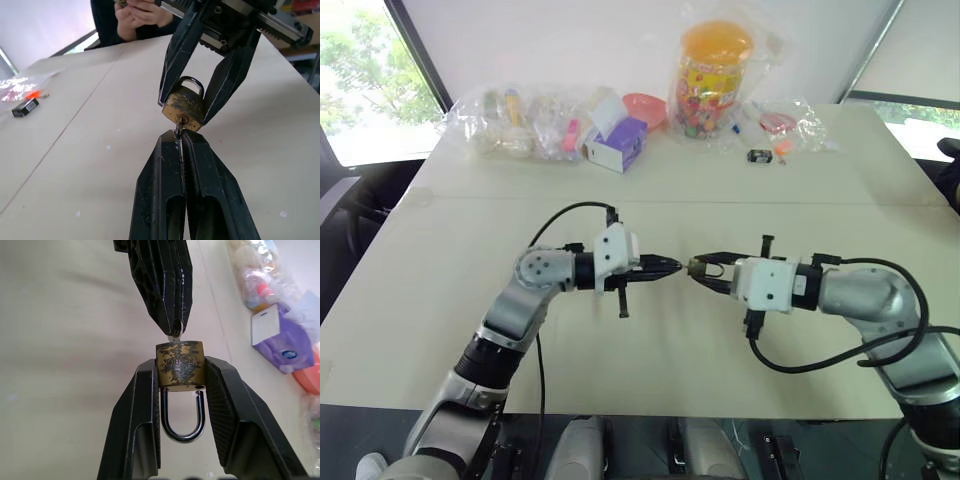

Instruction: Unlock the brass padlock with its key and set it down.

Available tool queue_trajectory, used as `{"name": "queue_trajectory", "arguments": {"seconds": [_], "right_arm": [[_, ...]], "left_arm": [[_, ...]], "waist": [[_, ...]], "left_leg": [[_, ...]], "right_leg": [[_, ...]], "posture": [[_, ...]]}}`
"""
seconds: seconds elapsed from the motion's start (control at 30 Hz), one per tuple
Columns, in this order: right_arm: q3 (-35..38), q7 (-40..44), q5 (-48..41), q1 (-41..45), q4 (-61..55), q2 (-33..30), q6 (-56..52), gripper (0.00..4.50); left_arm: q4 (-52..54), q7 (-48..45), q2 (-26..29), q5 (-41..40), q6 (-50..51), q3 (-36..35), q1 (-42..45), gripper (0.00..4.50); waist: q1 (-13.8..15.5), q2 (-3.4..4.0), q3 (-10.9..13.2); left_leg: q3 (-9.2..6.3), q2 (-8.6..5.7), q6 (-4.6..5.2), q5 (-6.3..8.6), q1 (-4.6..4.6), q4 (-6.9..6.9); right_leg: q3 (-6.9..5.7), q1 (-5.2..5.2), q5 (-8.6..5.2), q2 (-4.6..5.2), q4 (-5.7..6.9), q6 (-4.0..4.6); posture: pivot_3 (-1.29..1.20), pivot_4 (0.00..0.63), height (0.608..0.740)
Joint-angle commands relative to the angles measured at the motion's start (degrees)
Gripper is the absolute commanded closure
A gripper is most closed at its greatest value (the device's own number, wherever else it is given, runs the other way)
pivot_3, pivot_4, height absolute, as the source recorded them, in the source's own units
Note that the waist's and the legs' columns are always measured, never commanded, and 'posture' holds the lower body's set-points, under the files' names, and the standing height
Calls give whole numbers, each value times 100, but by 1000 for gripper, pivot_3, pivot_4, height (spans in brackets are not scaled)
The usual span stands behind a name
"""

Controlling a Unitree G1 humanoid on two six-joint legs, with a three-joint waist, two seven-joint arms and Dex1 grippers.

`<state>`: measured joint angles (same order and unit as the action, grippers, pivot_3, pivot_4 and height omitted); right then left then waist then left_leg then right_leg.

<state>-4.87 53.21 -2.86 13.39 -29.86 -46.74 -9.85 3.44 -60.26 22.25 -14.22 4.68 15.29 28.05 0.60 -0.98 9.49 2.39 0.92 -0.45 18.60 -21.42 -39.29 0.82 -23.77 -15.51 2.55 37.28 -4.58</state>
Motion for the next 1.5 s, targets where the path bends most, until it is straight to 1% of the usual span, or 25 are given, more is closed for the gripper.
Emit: {"name": "queue_trajectory", "arguments": {"seconds": [0.03,0.13,0.23,0.27,0.3,0.33,0.37,0.4,0.43,0.47,0.57,0.67,0.8,1.0,1.07,1.13,1.2,1.27,1.5], "right_arm": [[-123,62,33,95,-254,-10,293,3807],[-161,0,324,180,-83,-34,592,3807],[-180,-35,518,214,64,-48,870,3807],[-179,-36,548,217,98,-49,927,3807],[-177,-35,567,221,123,-44,970,3807],[-176,-34,578,229,145,-37,1003,3807],[-177,-31,589,241,163,-32,1032,3807],[-177,-25,600,250,175,-32,1055,3807],[-176,-20,608,255,183,-31,1070,3807],[-179,-14,610,267,183,-26,1067,3807],[-188,-4,607,299,184,-14,1057,3807],[-219,-5,616,338,170,2,1036,3807],[-251,-1,615,395,167,4,1021,3807],[-276,10,641,408,166,-21,1041,3807],[-271,12,641,409,160,-18,1031,3807],[-272,14,655,416,163,-20,1040,3807],[-270,17,659,437,180,-19,1044,3807],[-263,29,657,476,209,-16,1048,3807],[-269,65,632,539,245,-15,1028,3807]], "left_arm": [[197,60,-11,-330,706,-94,94,4399],[382,-1,103,-952,1947,-229,113,4399],[514,55,137,-1941,3386,-571,225,4399],[523,78,135,-2197,3743,-674,268,3897],[537,53,160,-2433,4049,-753,305,3629],[553,12,208,-2688,4397,-822,343,3157],[546,121,185,-2697,4490,-846,363,2630],[539,207,159,-2734,4583,-871,379,2201],[538,281,134,-2744,4634,-889,389,1646],[548,290,121,-2751,4649,-880,399,1228],[541,319,61,-2762,4685,-823,421,1228],[435,471,-79,-2540,4521,-681,418,1228],[89,826,-417,-2388,4389,-754,506,1228],[-82,828,-608,-2442,4403,-807,582,1228],[-70,763,-606,-2393,4352,-741,565,1730],[-45,694,-577,-2341,4310,-667,526,2389],[-6,590,-526,-2315,4300,-586,496,3510],[22,498,-482,-2333,4333,-534,489,4449],[24,462,-411,-2336,4390,-518,520,4449]], "waist": [[-1,0,0],[-11,0,0],[-26,0,0],[-28,0,0],[-34,0,0],[-37,0,0],[-38,0,0],[-37,0,0],[-32,0,0],[-30,0,0],[-30,0,0],[-29,0,0],[-12,0,0],[-13,0,0],[-12,0,0],[-12,0,0],[-11,0,0],[-10,0,0],[-12,0,0]], "left_leg": [[0,0,0,0,0,0],[0,0,1,0,-1,0],[-1,0,1,1,0,0],[-2,1,1,1,0,0],[-2,1,1,0,-1,0],[-3,1,1,0,-1,0],[-3,1,1,0,0,0],[-3,1,1,0,0,0],[-3,0,1,0,0,0],[-3,0,1,0,0,0],[-3,0,0,0,0,0],[-3,0,0,0,0,0],[-3,-1,0,0,0,-1],[-2,-1,-1,0,0,-2],[-2,0,-1,0,0,-2],[-2,-1,-1,0,0,-2],[-2,0,-1,-1,0,-2],[-2,-1,-1,-1,0,-2],[-2,-1,-1,-1,0,-2]], "right_leg": [[0,0,0,0,0,0],[-1,0,0,-2,0,0],[-1,-1,0,-3,1,0],[-1,-1,0,-3,1,-1],[-1,-1,0,-4,2,-1],[-1,-1,0,-3,2,-1],[-1,-1,0,-3,2,-1],[-1,-1,0,-3,1,-1],[-1,0,0,-2,2,-1],[-1,0,0,-2,1,-1],[-1,0,0,0,1,-1],[-1,0,0,0,1,0],[0,0,0,0,1,0],[0,0,0,-1,1,0],[0,0,0,-1,1,0],[0,0,0,-1,1,0],[0,0,0,0,1,0],[0,0,0,0,1,0],[0,0,0,0,1,0]], "posture": [[0,150,735],[0,150,735],[0,150,735],[0,150,735],[0,150,735],[0,150,735],[0,150,735],[0,150,735],[0,150,735],[0,150,735],[0,150,735],[0,150,735],[0,150,735],[0,150,735],[0,150,735],[0,150,735],[0,150,735],[0,150,735],[0,150,735]]}}
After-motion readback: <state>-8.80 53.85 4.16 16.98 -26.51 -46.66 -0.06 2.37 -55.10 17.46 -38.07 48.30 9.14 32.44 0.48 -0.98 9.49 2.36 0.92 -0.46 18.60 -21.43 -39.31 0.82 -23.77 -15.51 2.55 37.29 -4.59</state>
